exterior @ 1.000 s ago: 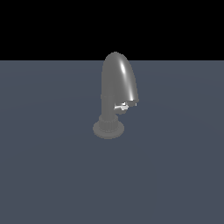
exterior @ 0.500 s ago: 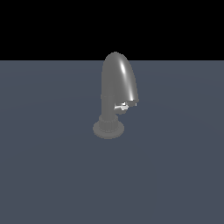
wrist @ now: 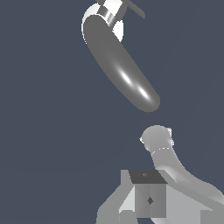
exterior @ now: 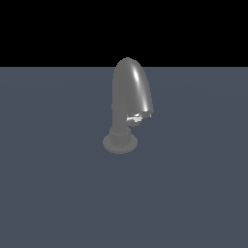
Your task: Turn on the faucet by rotating a designated handle.
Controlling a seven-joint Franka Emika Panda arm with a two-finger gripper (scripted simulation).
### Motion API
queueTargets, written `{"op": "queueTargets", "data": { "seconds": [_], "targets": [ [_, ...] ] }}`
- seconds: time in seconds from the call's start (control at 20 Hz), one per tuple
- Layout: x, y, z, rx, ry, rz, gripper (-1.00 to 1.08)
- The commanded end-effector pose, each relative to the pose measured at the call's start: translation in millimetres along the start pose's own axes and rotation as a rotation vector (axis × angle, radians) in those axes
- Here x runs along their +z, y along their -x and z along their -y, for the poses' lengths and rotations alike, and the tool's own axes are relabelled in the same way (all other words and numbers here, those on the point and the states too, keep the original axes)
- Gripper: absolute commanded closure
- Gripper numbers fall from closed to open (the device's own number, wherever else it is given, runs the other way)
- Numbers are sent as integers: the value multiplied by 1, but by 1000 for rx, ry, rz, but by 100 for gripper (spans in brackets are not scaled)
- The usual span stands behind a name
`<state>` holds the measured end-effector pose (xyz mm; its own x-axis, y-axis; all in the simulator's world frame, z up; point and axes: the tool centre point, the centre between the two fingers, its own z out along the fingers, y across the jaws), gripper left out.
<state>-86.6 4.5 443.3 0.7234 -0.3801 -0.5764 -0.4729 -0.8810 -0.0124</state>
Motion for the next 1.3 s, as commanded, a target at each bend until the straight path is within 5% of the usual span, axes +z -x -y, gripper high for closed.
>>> {"op": "queueTargets", "data": {
  "seconds": [0.0, 1.25],
  "targets": [
    [0, -13, 4, 34, -12, 46, 108],
    [34, -152, 14, 394, -141, 531, 108]
  ]
}}
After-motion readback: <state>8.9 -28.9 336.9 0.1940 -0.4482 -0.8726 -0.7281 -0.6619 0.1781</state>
